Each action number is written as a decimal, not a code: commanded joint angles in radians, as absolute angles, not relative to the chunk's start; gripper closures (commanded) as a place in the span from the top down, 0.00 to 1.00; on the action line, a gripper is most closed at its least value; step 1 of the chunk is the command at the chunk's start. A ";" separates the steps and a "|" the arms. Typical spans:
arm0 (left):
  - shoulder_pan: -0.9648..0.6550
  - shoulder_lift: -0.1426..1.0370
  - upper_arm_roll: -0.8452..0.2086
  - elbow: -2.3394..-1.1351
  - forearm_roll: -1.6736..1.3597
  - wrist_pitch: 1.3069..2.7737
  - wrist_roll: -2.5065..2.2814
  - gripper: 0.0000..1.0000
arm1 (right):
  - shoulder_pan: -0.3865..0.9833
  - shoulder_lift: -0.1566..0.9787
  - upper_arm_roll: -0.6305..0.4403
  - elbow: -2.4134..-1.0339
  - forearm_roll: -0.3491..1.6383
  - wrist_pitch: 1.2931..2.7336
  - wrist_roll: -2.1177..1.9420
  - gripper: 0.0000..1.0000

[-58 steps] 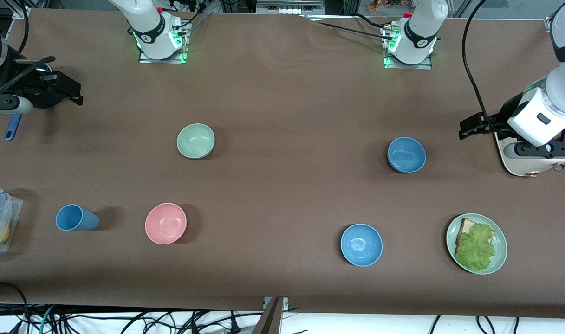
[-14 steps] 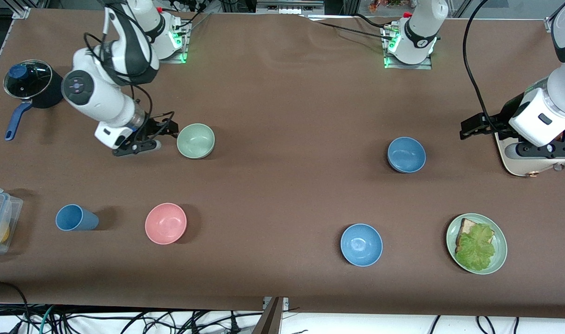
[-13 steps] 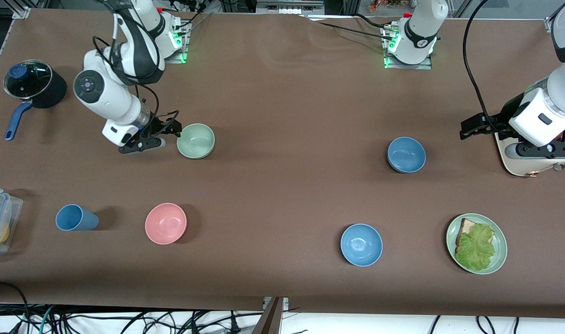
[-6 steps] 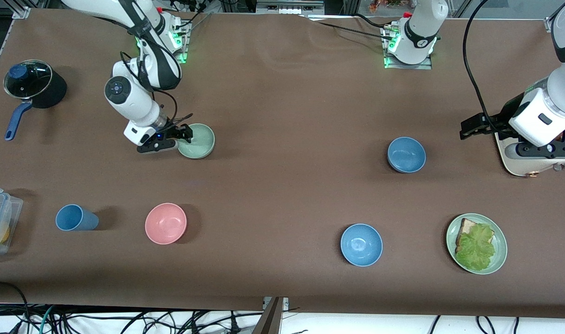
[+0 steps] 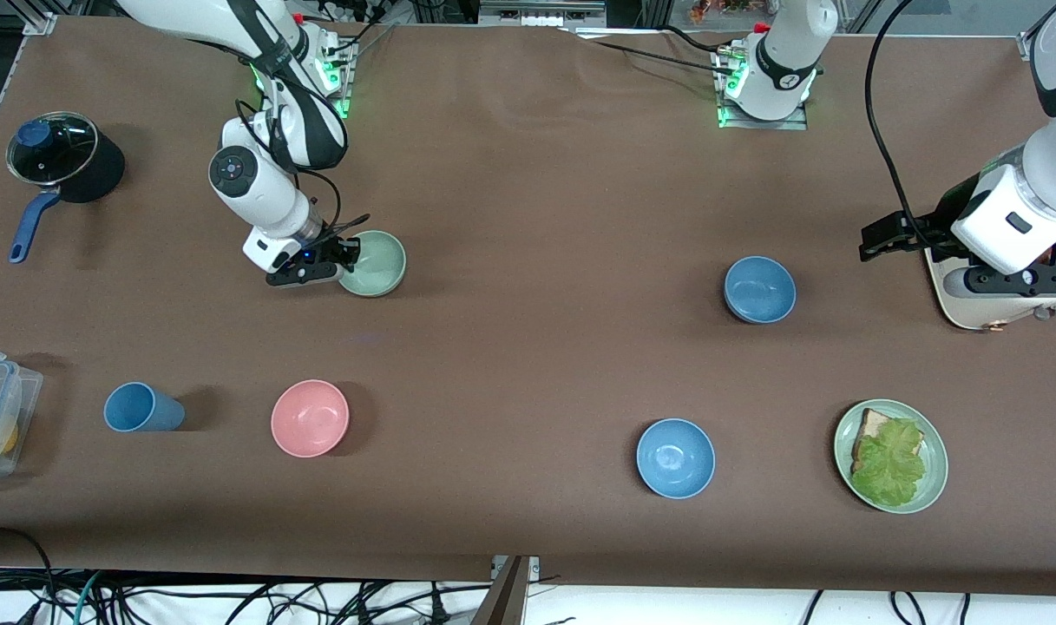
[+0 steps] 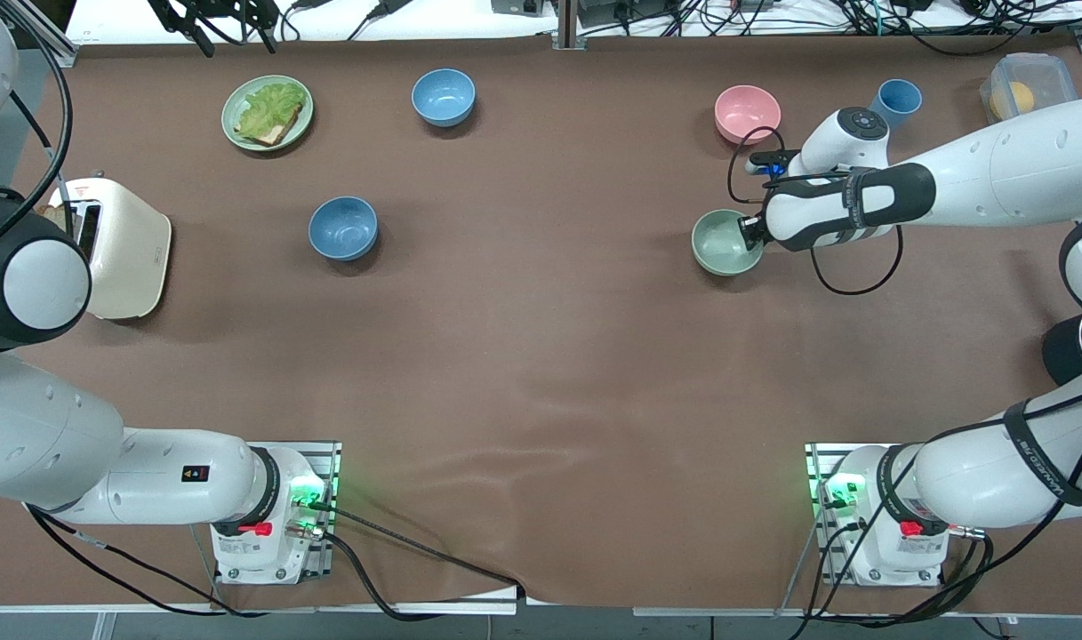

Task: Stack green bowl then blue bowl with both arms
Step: 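Close the right gripper on the green bowl's rim, then slide the green bowl toward the table center and open the right gripper, then retract the right gripper while the left gripper reaches the blue bowl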

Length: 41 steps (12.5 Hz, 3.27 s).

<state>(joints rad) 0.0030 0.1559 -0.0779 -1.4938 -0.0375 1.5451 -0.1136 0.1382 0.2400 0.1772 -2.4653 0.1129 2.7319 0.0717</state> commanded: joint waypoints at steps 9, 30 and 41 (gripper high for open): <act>0.006 0.161 -0.075 -1.477 -0.058 1.529 -0.101 1.00 | 0.397 0.579 0.256 -1.765 0.109 2.485 0.635 0.00; 0.009 0.248 -0.074 -1.418 -0.058 1.545 -0.094 1.00 | 0.359 0.497 0.106 -1.482 -0.054 2.047 0.646 1.00; 0.003 0.381 -0.077 -1.645 -0.046 1.894 -0.040 1.00 | 0.137 0.055 0.015 -1.632 0.060 1.631 0.296 1.00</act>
<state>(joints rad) 0.0002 0.4182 -0.0794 -1.5370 -0.0375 1.8101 -0.0967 0.1343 0.1207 0.0299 -1.5965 0.0438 1.6743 0.3146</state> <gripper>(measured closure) 0.000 0.000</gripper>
